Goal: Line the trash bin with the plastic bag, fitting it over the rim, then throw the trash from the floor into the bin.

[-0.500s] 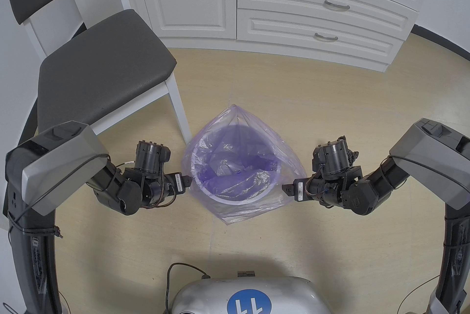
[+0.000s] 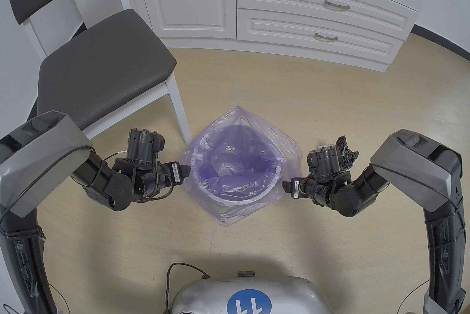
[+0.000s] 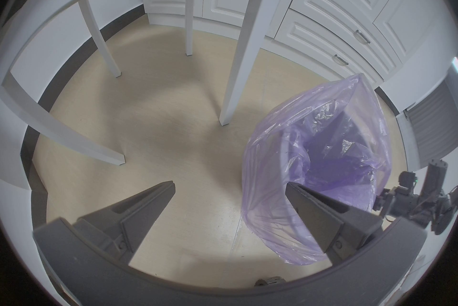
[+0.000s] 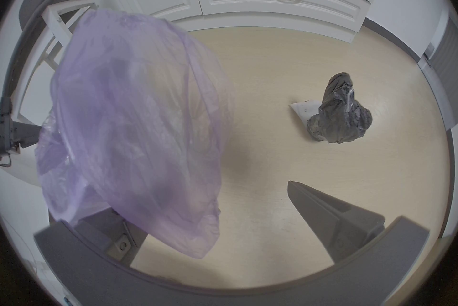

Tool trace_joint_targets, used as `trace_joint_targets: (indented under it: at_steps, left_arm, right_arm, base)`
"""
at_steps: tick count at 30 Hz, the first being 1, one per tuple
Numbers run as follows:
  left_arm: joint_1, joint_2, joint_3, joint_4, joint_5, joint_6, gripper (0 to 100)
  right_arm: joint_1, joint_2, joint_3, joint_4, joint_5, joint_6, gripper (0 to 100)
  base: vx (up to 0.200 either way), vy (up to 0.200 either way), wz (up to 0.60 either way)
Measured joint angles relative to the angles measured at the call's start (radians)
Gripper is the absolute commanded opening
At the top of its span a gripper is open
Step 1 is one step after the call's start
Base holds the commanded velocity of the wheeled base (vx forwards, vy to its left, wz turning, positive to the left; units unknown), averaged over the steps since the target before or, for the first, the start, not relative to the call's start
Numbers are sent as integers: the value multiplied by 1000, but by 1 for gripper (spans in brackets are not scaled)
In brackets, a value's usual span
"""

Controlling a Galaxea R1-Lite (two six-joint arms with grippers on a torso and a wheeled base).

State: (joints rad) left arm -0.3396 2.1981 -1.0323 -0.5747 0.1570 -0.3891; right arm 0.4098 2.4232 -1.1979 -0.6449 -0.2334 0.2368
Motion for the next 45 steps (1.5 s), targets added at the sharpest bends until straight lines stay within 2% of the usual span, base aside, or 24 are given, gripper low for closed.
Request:
trace_joint_targets:
  at_steps: [12,20,24,30,35,42,45]
  left_arm:
    - [-12,-22,10,-9,7,0,100]
    - [-13,-26,9,-11,8,0,100]
    - [-13,-33,12,-11,7,2,100]
    - [-22,-46,17,-18,6,3,100]
    - [-35,-51,18,-51,8,2,100]
    - [-53,-53,11,-65,10,11,100]
    - [-58,-53,-16,-48,6,48,100]
  right_arm:
    - [-8,161,-104,-44,-11,5,100]
    - [-13,147,-79,-44,-11,2,100]
    - [-13,96,-29,-43,-10,-20,100]
    - [-10,-66,127,-51,2,-107,100]
    - [-6,-200,245,-120,20,-174,100]
    - [64,-288,299,-259,18,-183,100]
    - [93,-296,288,-284,6,-178,100]
  base:
    - [0,0,0]
    - [0,0,0]
    - [0,0,0]
    - [0,0,0]
    - [0,0,0]
    - [0,0,0]
    - [0,0,0]
